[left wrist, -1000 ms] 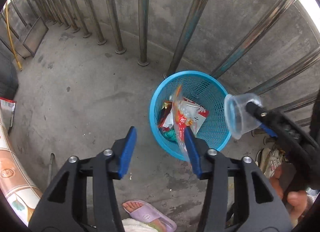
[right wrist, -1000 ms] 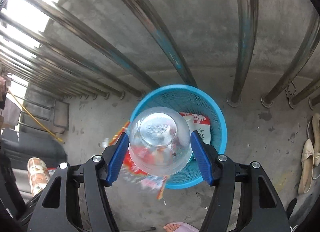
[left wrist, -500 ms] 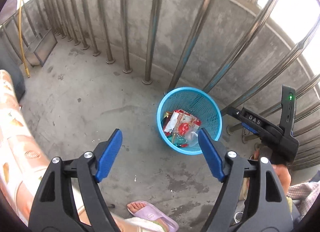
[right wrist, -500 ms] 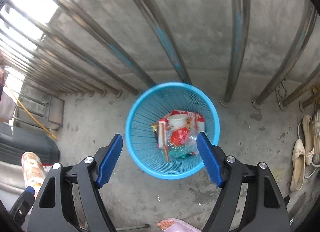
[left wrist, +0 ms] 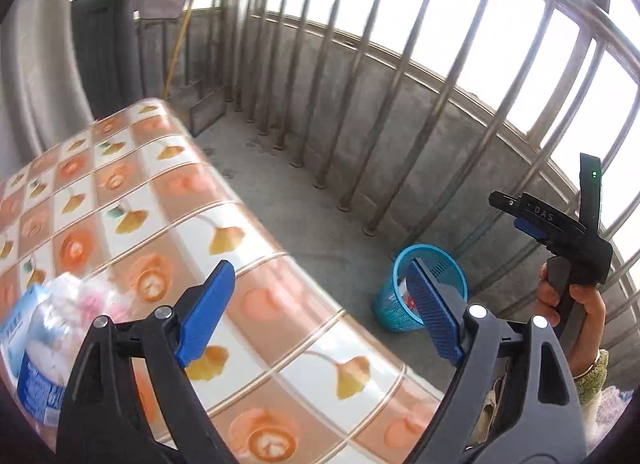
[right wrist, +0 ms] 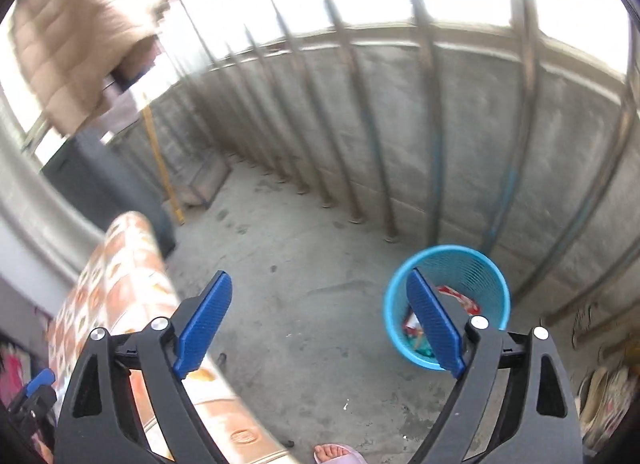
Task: Collect trash
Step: 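Return the right tool to the table toward the Pepsi bottle, then grasp the clear Pepsi bottle with the right gripper and lift it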
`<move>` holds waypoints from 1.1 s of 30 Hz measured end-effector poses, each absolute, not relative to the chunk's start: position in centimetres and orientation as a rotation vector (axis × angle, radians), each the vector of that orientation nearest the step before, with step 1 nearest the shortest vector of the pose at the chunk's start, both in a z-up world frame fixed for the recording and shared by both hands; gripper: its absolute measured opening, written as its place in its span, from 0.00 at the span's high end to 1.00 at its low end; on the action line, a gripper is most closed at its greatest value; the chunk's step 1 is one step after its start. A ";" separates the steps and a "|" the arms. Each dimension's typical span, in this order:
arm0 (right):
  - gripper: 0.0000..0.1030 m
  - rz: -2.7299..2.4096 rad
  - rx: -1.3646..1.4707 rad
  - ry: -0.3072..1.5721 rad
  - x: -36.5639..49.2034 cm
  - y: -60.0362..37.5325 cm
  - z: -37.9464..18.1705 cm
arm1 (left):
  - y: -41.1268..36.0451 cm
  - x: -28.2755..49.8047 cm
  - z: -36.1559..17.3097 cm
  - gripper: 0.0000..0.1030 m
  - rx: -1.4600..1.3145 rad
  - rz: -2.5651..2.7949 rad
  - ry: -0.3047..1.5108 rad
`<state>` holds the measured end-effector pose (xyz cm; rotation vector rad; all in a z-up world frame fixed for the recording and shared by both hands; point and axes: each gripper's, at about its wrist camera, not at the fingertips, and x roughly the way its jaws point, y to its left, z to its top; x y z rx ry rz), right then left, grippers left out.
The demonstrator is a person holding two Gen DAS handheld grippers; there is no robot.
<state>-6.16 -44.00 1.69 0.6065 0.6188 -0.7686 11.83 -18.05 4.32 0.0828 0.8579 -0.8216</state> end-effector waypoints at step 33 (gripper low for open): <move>0.06 0.398 0.990 1.213 16.9 -7.7 -6.8 | 19.5 10.2 -1.3 0.13 -0.261 -0.201 0.813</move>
